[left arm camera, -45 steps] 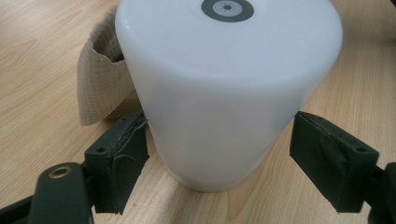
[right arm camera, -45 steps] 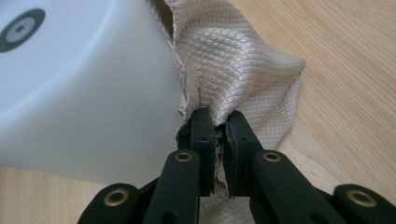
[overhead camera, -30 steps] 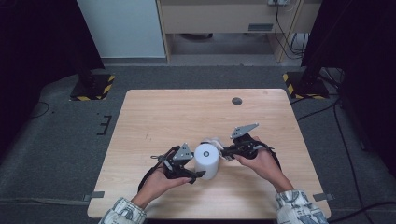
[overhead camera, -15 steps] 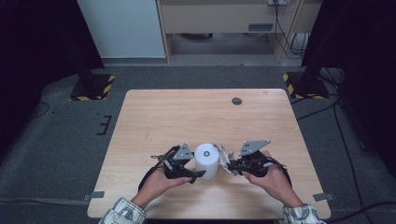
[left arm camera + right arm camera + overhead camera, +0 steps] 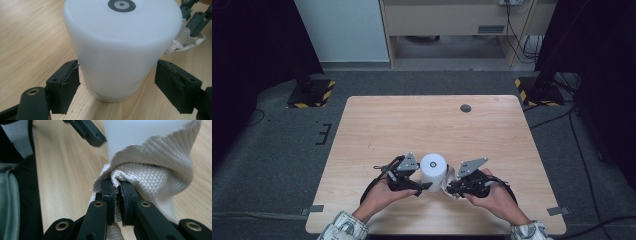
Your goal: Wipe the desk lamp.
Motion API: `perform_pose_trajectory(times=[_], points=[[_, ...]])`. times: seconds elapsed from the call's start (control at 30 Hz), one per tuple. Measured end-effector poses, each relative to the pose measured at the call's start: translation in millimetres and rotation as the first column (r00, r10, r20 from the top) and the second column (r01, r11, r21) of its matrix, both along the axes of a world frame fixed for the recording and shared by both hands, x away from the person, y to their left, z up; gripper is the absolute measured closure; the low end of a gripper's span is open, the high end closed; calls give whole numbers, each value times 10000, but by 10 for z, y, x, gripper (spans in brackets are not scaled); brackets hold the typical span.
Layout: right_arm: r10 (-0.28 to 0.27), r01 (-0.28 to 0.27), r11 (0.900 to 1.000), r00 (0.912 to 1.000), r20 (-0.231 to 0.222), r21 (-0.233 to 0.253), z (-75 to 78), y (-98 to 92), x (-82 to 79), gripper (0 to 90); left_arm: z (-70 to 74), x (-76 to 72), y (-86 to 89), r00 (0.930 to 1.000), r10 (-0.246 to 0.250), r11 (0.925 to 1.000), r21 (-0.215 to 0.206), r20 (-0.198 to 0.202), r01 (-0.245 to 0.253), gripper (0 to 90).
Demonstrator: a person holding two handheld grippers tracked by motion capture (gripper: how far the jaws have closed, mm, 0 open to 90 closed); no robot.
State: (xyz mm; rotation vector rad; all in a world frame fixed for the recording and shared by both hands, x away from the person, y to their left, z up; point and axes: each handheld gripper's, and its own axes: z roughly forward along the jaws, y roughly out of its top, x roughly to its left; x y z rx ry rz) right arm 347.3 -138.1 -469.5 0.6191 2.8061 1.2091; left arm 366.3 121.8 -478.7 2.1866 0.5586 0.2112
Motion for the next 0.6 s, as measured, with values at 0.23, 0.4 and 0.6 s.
perform_pose_trajectory(times=[0.23,0.4,0.6], points=[[-72,72,9966,10000,-13,826,123,-42,-14,840,-6,16,-4,10000,-16,10000,-22,-37,16,196],[72,-73,10000,9998,-196,-65,-59,51,1,840,-7,25,-9,10000,-24,10000,3,-89,24,193],[337,-336,9980,9994,-27,528,53,57,-46,839,-6,35,-8,10000,-67,10000,7,-66,67,195]])
